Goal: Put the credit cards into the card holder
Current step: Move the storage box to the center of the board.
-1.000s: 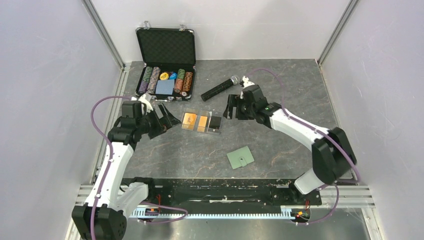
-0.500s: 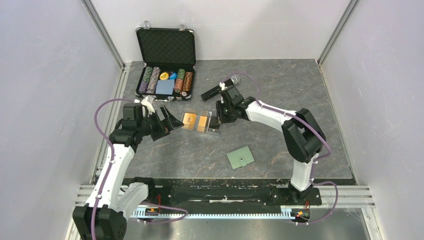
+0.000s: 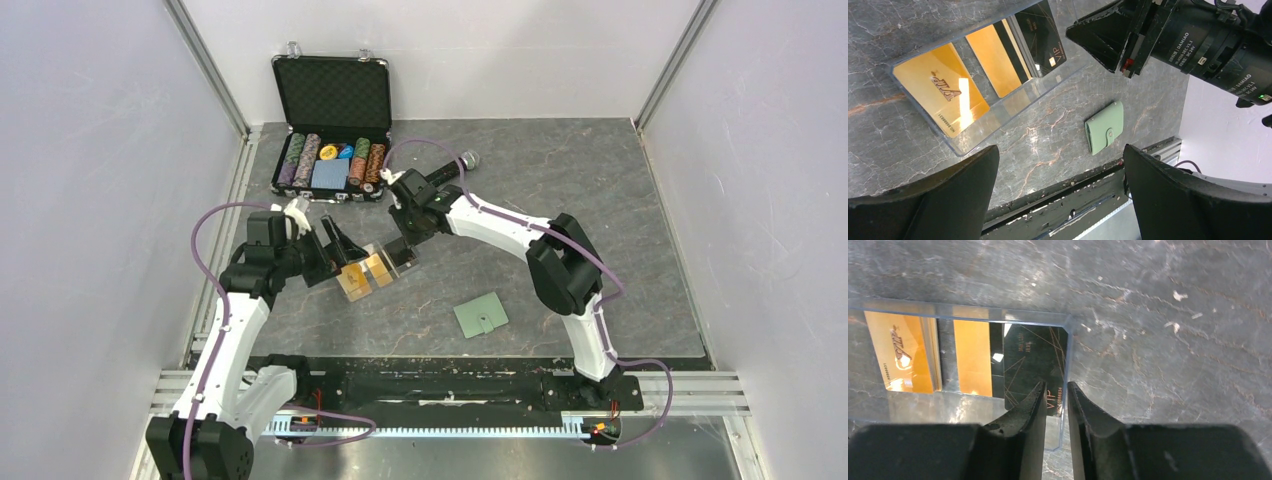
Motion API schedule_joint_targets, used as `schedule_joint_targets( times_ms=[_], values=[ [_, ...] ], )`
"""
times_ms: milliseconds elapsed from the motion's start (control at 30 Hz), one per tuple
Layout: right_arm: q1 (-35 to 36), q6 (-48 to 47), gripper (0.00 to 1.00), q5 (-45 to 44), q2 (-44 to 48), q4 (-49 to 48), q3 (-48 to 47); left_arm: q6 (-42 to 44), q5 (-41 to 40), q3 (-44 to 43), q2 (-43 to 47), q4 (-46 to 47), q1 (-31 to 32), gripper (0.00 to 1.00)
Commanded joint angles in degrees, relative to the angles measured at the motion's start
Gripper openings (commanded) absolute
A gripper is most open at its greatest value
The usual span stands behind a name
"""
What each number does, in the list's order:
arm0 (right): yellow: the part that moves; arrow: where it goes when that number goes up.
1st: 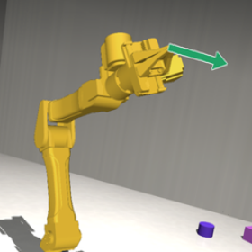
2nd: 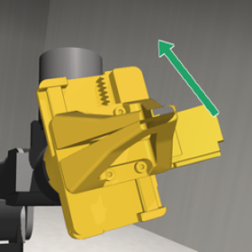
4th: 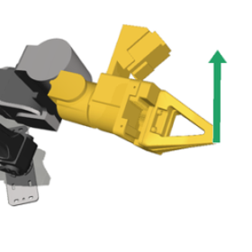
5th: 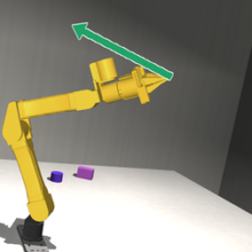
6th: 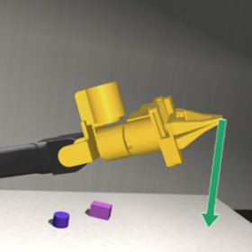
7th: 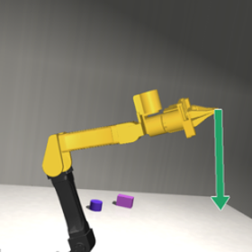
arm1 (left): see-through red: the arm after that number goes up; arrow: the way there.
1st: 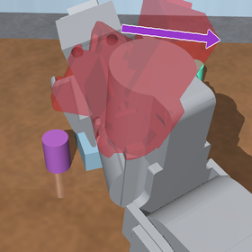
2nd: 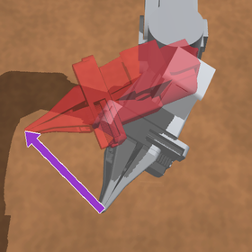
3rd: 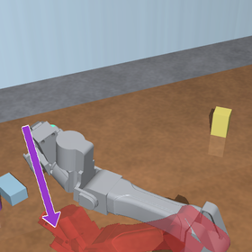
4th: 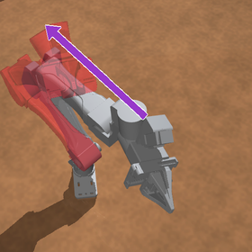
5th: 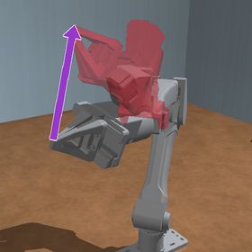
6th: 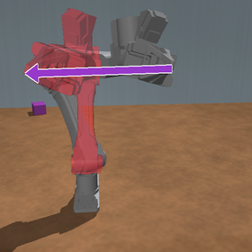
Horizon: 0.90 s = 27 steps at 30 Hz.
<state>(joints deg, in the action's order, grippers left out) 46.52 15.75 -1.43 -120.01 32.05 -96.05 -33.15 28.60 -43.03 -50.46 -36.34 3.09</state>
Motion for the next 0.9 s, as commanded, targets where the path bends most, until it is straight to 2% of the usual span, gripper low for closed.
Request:
schedule_joint_targets(
  times_ms=[0,133,200,267,333,467,600,700,867],
  values=[
    [0.9,-4.2,0.31,-2.4,-1.4,2.6,-6.3,-1.0,2.2,0.4,0.5,0.7,-0.1,1.0],
    [0.8,-2.5,0.57,-3.0,1.5,2.5,-5.7,-0.6,3.1,0.8,0.3,0.7,-0.1,1.0],
    [0.2,-1.2,0.67,-3.8,4.6,2.1,-4.1,-0.9,4.6,1.5,0.0,1.8,0.0,1.0],
    [-1.0,0.4,0.73,-3.5,8.3,1.2,-1.0,-1.8,6.4,2.3,-0.4,3.4,0.2,1.0],
    [-2.9,2.4,0.77,-1.7,12.8,-0.4,3.9,-2.7,7.2,3.1,-0.9,5.2,1.0,1.0],
    [-8.6,7.1,0.79,5.0,24.2,-6.3,19.5,-5.0,7.2,3.9,-2.6,9.0,4.5,1.0],
    [-17.4,11.1,0.79,13.0,37.3,-12.5,36.4,-7.4,5.8,3.8,-4.9,13.1,10.1,1.0],
    [-22.8,12.1,0.79,16.5,46.2,-13.0,45.9,-9.0,3.8,3.1,-7.4,15.7,15.2,1.0],
    [-26.8,12.9,0.79,19.1,57.8,-9.4,56.8,-11.7,2.1,1.4,-13.0,20.5,23.5,1.0]
  ],
)
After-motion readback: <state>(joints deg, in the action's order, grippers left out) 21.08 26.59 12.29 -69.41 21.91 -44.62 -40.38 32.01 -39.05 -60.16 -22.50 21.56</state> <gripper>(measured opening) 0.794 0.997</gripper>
